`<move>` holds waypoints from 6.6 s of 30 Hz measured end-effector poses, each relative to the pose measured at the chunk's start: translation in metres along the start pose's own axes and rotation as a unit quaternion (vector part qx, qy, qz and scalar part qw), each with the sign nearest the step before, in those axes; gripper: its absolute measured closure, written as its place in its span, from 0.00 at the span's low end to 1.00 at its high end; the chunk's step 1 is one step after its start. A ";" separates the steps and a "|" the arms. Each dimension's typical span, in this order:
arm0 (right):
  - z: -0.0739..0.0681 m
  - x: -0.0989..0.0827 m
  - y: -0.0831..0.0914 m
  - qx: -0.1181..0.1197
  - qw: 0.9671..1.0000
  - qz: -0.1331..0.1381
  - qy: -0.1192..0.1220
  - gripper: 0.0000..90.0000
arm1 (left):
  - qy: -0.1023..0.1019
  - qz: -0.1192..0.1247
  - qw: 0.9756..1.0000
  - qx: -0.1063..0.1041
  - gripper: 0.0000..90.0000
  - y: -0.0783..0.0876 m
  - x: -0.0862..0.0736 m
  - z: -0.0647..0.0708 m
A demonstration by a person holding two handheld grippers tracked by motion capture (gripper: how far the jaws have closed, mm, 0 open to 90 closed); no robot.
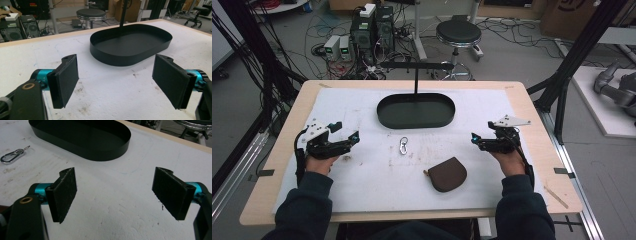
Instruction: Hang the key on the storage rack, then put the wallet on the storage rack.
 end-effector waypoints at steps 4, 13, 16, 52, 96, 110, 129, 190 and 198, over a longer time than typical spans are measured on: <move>0.003 0.000 -0.001 0.001 1.000 0.000 -0.005 0.22 | 0.002 0.002 1.000 0.003 0.24 0.000 0.000 -0.002; -0.005 0.001 0.003 0.000 1.000 0.007 0.006 0.23 | -0.002 -0.002 1.000 -0.003 0.24 -0.001 -0.001 -0.002; -0.015 0.003 0.000 0.007 1.000 0.004 0.007 0.23 | -0.002 -0.005 1.000 -0.003 0.24 -0.001 -0.002 -0.002; -0.149 0.051 -0.133 0.188 0.971 -0.130 0.077 0.50 | -0.007 -0.021 1.000 0.002 0.26 0.001 -0.009 -0.008; -0.168 0.046 -0.141 0.175 0.955 -0.165 0.171 1.00 | -0.004 -0.027 1.000 0.005 0.27 0.002 -0.011 -0.010; -0.116 0.081 -0.103 0.123 0.980 -0.087 0.133 1.00 | -0.004 -0.027 1.000 0.006 0.27 0.002 -0.011 -0.010; -0.023 0.154 -0.078 0.044 0.995 0.021 0.085 1.00 | -0.003 -0.028 1.000 0.005 0.28 0.001 -0.011 -0.009; -0.024 0.020 0.017 0.020 0.994 -0.006 0.106 0.24 | 0.004 -0.004 1.000 0.000 0.28 0.008 -0.008 -0.011; -0.056 -0.002 0.028 0.059 0.987 0.003 0.147 0.24 | 0.004 -0.008 1.000 0.003 0.28 0.011 -0.010 -0.010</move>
Point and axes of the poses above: each handheld gripper's, and its own axes: y roughly backward along the jaws, x roughly out of its top, z roughly to its right, the point moved 6 cm from there along -y, roughly forward along the jaws, and after that the axes turned 5 degrees about -y, right-handed, at the moved point
